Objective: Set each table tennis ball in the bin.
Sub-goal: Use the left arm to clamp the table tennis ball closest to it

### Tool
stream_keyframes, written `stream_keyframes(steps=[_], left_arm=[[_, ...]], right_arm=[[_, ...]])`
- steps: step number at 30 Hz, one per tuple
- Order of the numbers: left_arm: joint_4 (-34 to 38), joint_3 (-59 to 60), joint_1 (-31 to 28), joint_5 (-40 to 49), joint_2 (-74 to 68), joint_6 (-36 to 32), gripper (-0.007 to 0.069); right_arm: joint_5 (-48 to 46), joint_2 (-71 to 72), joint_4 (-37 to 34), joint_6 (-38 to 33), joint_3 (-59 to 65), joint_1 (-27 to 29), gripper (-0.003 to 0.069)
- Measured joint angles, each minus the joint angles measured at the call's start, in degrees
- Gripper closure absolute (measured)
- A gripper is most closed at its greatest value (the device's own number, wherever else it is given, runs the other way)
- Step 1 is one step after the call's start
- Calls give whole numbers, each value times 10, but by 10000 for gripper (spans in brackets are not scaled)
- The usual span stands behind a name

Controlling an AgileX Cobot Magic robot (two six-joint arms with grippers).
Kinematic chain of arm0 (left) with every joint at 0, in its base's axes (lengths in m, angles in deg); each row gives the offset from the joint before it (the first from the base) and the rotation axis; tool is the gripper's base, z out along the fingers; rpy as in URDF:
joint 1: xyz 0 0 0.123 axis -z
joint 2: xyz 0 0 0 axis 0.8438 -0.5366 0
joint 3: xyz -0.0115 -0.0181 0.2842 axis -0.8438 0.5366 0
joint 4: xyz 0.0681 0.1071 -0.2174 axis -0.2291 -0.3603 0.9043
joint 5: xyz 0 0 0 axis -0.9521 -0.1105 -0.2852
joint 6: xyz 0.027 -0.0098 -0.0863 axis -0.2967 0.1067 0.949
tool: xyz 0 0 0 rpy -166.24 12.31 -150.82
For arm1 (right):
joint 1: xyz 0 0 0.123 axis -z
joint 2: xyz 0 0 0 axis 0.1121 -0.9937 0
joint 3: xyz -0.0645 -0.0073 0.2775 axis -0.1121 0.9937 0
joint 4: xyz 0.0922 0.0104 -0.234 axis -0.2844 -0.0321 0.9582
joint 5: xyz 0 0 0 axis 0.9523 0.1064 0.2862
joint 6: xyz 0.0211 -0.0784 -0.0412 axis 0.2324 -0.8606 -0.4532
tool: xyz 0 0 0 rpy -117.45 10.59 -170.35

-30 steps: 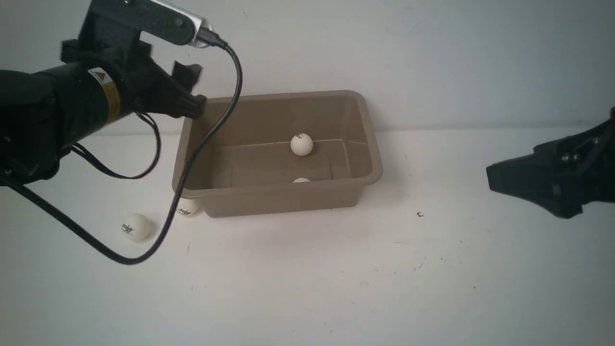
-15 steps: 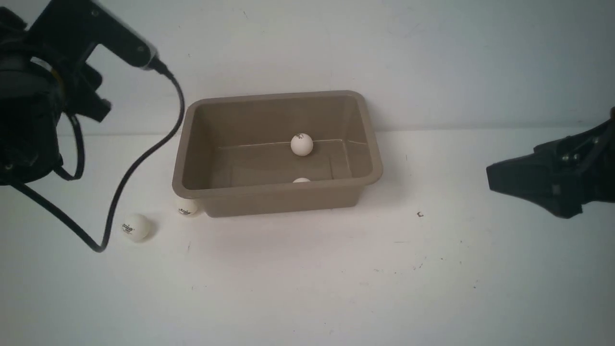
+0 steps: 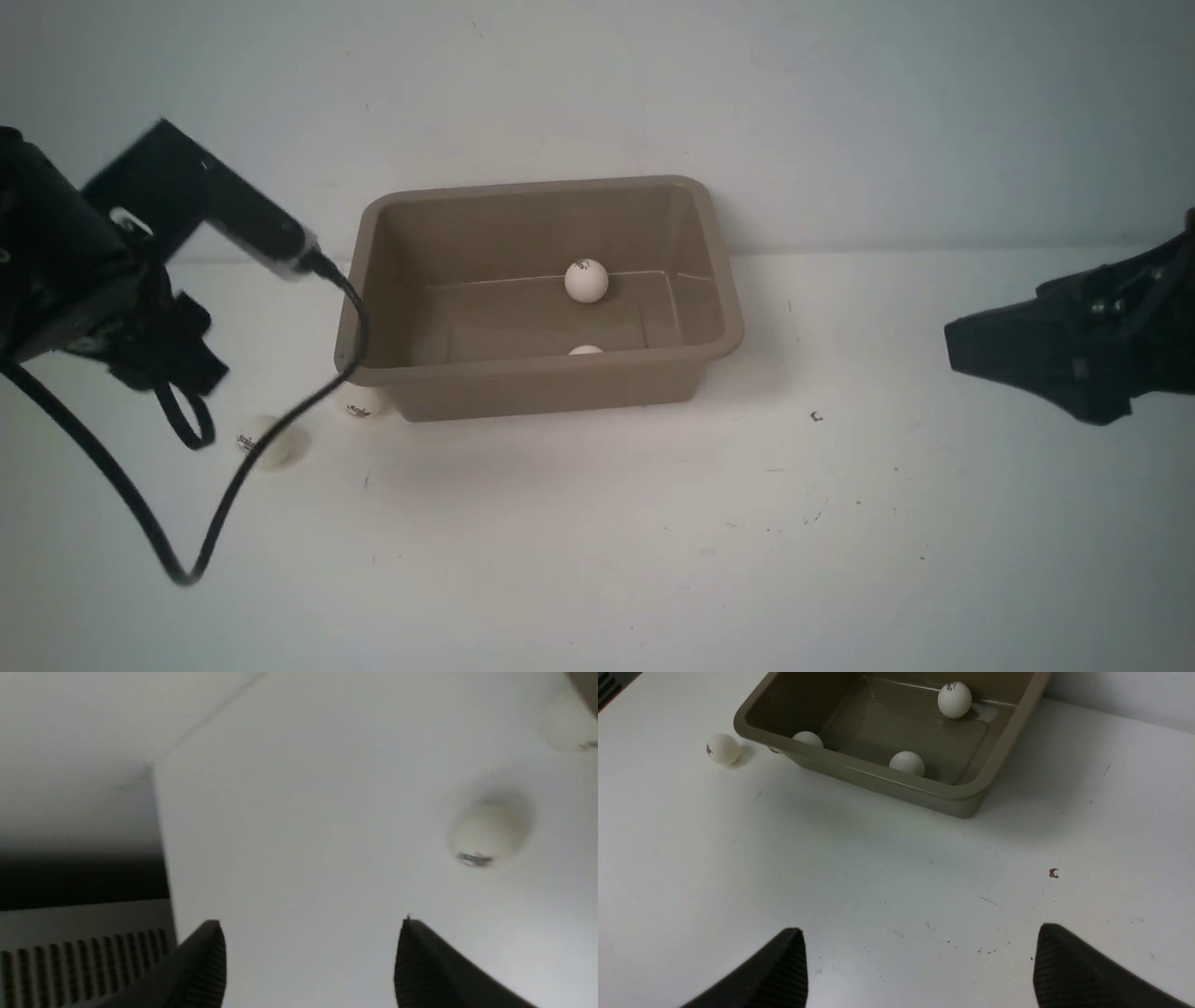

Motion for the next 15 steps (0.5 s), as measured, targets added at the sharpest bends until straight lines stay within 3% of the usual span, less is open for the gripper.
stream_keyframes(steps=[5,8,15], left_arm=[[185,0,0,-10,-1,-188,188],[256,0,0,-28,-1,-267,188],[299,-1,-13,-63,-1,-321,188]], right_arm=[[-1,0,0,0,0,0,71],[-5,0,-5,0,0,0,71],[-15,0,-21,0,0,0,71]])
